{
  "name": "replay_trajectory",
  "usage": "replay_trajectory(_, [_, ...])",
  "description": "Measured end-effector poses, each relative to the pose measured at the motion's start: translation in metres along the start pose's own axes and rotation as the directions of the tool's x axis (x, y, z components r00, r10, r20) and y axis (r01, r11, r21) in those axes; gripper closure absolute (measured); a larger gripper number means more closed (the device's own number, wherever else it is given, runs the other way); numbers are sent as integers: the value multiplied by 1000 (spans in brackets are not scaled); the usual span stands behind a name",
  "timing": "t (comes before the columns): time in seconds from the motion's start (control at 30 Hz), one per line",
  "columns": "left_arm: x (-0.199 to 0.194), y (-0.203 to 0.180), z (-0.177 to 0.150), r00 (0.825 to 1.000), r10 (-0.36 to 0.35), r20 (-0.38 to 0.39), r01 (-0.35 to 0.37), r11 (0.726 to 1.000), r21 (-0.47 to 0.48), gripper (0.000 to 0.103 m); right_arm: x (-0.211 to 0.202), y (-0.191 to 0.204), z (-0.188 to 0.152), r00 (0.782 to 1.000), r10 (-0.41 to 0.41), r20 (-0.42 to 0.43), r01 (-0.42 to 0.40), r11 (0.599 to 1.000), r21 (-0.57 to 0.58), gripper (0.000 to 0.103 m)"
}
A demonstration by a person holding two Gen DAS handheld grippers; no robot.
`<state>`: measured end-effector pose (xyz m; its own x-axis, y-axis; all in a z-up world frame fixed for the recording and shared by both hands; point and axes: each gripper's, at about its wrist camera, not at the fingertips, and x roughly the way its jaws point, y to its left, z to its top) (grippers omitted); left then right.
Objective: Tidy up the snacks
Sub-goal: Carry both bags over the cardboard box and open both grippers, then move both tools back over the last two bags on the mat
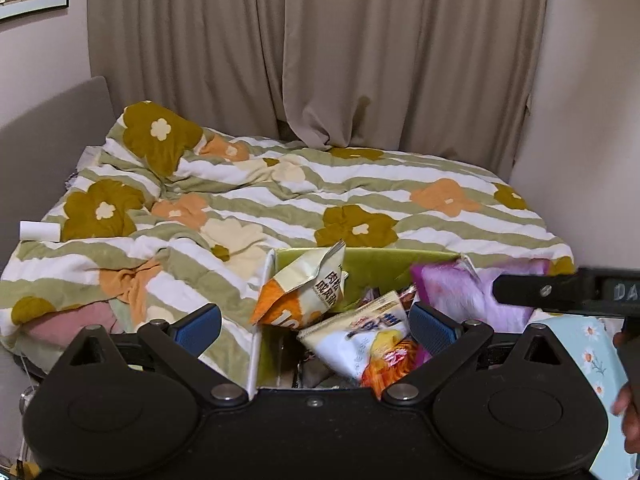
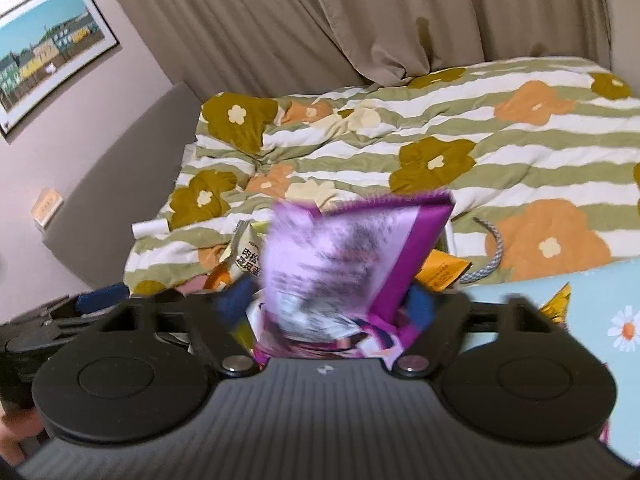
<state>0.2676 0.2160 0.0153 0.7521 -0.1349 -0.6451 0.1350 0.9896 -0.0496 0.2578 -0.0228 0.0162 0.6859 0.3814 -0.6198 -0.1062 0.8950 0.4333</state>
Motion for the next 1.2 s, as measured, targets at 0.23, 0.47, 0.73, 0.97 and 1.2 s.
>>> replay_trajectory(0.23, [-2,-1,-11,1000,7,-19,-7,1000,-5,1,-5,-8,-11,999,-19,34,19,1000,13,0])
replay_trajectory(0.47, [-11,-5,-14,1000,0,-9,0,1000,5,1,-19,-7,-20,998,-26,53,25,999,23,0])
replay_trajectory(0.73, [-29,-20,-11,999,-21,30,20,999,28,1,-57,-8,-24,990,-97,102,95,995,19,0])
replay_trajectory(0.97, [-45,-59,-12,996,-47,71,43,998,46,1,-99,-39,-22,974,-164,154,161,986,32,0])
replay_trajectory(1.2, [-48,-131,-19,995,-50,83,46,997,54,1,-134,-98,-21,965,-207,162,202,978,44,0])
